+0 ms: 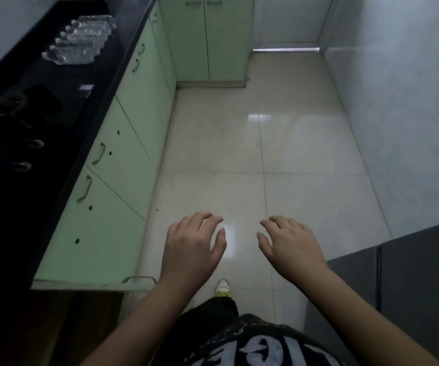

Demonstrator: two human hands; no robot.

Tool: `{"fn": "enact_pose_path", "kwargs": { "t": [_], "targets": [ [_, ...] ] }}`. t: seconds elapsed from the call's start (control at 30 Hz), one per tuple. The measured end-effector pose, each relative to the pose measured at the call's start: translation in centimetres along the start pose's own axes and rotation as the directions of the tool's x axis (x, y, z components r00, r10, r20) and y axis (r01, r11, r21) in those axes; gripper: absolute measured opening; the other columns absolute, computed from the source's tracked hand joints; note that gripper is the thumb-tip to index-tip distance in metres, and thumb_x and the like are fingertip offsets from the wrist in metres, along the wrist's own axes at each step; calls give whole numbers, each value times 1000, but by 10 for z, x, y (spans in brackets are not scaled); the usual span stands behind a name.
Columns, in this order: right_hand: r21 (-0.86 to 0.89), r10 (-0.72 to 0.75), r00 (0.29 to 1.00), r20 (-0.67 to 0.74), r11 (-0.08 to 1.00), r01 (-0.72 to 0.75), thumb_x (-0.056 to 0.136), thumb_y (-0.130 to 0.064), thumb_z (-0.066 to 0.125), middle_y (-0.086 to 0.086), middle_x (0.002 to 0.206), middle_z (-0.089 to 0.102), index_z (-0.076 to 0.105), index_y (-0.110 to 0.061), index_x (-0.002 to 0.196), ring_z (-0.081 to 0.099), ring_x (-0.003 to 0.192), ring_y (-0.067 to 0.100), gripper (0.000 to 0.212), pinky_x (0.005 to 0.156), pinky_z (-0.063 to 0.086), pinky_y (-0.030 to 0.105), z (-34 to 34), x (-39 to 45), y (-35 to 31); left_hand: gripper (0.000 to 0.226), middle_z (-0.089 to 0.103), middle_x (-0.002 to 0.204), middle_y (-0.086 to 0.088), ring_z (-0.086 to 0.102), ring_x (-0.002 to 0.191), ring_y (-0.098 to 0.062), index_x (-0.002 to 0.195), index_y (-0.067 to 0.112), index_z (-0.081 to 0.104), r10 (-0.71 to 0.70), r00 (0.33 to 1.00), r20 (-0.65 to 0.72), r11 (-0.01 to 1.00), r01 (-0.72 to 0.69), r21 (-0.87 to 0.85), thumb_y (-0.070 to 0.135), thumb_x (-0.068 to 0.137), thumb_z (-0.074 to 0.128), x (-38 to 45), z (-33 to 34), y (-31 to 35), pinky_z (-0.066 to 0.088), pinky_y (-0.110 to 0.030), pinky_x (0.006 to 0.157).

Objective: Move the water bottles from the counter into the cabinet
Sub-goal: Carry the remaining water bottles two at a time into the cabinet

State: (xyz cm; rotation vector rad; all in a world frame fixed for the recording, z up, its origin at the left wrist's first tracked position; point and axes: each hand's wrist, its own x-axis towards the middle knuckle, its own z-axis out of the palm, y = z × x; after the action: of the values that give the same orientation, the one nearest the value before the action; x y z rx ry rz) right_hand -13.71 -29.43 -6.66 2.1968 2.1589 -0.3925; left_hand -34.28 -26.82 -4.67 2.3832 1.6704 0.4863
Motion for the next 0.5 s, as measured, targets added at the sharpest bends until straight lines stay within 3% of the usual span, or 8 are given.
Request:
{"fn": "enact_pose_path", "kwargs": {
  "t": [0.13,0.37,0.5],
  "targets": [
    [-7,74,997,-18,997,-74,98,-48,30,-6,137,52,49,-27,135,49,121,16,46,98,38,33,-27,45,19,36,69,105,1,65,92,-22,108,20,70,34,994,105,999,-33,-10,38,88,46,58,10,-2,48,-37,78],
    [-63,182,983,5,981,-181,97,-51,34,-5,138,51,49,-28,135,47,125,17,47,100,34,33,-45,121,60,38,70,110,-2,66,98,-24,111,19,70,293,946,138,956,-285,-72,38,89,46,181,26,21,50,-39,83],
    [-14,225,973,-54,974,-226,93,-43,51,5,133,58,60,-19,125,54,120,25,41,97,40,39,-55,169,94,38,64,122,-4,62,109,-25,123,20,63,346,899,266,938,-338,-78,39,92,53,256,54,24,45,-40,92]
  ]
}}
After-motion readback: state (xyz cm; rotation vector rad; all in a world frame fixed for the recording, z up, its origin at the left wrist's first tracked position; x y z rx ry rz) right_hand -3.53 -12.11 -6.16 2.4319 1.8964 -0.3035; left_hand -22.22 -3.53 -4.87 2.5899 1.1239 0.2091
